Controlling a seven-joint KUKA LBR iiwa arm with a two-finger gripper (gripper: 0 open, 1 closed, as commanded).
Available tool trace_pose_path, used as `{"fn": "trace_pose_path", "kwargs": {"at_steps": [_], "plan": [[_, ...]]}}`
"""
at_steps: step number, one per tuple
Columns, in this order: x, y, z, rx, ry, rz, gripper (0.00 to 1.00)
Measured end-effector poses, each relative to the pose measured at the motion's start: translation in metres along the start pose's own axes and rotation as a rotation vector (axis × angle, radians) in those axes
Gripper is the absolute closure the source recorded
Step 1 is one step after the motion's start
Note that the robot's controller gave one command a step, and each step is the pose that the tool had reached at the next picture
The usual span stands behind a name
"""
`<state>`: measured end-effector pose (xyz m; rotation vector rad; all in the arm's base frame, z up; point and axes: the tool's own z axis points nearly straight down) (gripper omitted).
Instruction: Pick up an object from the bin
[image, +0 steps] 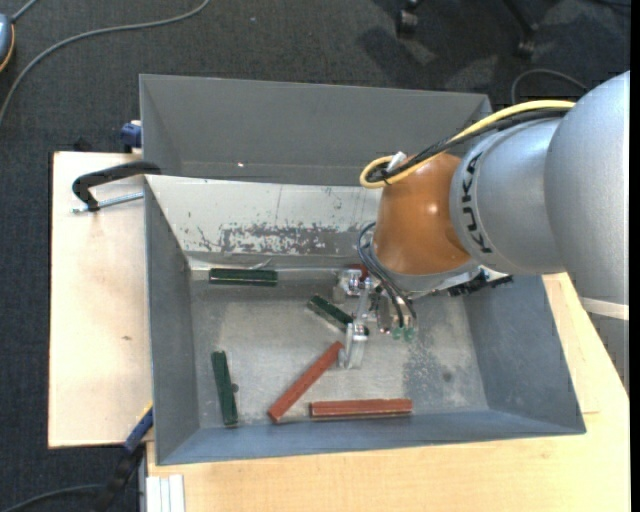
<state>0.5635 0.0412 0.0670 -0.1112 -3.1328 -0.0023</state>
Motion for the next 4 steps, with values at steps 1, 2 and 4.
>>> {"fn": "trace_pose_path", "kwargs": {"at_steps": [1,2,4], "plan": [[0.002,0.015,-0.035,-0.002,-0.014,0.113,0.00],[-0.009,0.021,-0.052,-0.003,-0.014,0.162,0.00],[-0.011,0.011,-0.004,-0.002,-0.007,0.261,0.00]]}}
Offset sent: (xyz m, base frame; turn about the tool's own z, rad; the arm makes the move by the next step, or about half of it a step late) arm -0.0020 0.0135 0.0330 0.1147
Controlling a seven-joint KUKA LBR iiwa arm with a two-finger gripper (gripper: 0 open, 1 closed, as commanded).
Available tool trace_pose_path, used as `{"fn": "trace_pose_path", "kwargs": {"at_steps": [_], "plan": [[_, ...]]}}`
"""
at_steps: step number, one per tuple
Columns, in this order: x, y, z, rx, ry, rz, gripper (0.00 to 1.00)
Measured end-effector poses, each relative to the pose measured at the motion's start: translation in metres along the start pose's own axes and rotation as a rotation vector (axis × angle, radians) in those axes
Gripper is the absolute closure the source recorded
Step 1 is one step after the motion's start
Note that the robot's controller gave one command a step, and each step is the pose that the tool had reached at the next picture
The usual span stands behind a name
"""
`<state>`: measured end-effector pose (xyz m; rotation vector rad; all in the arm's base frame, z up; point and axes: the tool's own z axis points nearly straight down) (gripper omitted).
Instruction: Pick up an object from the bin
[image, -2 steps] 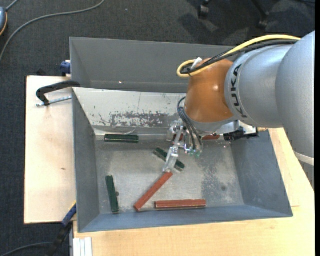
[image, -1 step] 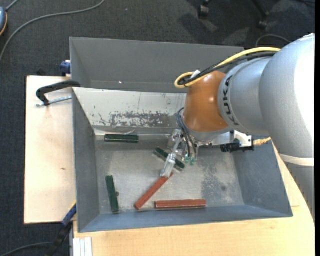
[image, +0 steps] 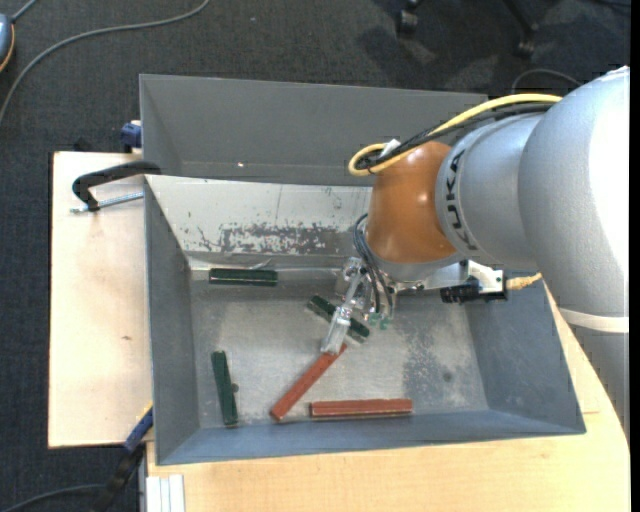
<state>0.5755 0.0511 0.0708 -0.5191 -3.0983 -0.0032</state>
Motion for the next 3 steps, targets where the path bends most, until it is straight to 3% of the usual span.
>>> {"fn": "trace_pose_path", "kwargs": {"at_steps": [1,2,3], "plan": [[0.000,0.000,0.000,-0.001,-0.002,-0.001,1.00],[-0.001,0.002,-0.015,-0.002,-0.005,-0.002,1.00],[-0.004,0.004,-0.112,-0.005,-0.013,-0.005,1.00]]}}
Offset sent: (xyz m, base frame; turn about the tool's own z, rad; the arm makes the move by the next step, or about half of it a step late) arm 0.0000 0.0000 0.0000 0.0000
